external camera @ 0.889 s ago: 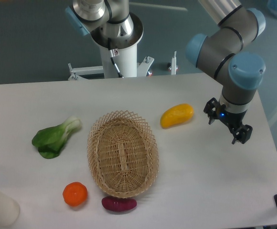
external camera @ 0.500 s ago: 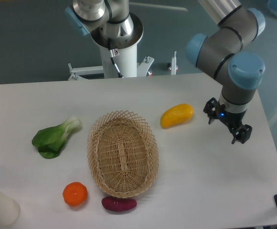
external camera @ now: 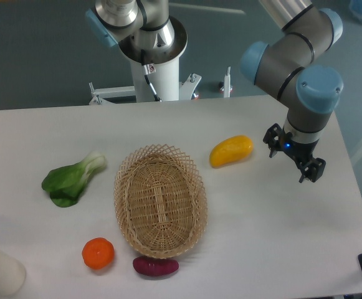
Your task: Pick up the mango from the table
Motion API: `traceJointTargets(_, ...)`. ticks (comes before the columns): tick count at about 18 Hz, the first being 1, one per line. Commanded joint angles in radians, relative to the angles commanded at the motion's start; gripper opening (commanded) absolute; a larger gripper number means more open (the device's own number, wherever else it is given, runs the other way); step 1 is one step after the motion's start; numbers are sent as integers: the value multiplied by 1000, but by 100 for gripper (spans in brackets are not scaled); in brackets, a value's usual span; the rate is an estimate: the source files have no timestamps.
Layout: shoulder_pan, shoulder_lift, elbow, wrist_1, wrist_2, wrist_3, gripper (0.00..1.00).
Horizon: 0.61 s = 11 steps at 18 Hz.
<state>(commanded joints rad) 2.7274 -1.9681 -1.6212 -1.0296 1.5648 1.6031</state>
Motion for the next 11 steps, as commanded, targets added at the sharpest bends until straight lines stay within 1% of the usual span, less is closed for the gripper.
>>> traceJointTargets(2,0,20,-63,63,-12,-2,100)
traceJointTargets(3,0,31,-84,86,-20,-6,100)
traceJointTargets(6,5,41,-121,97,-97,-24,100)
traceJointTargets(9,11,43,-147,100,-97,-11,100)
traceJointTargets(11,14,48,-180,99,-94,20,100)
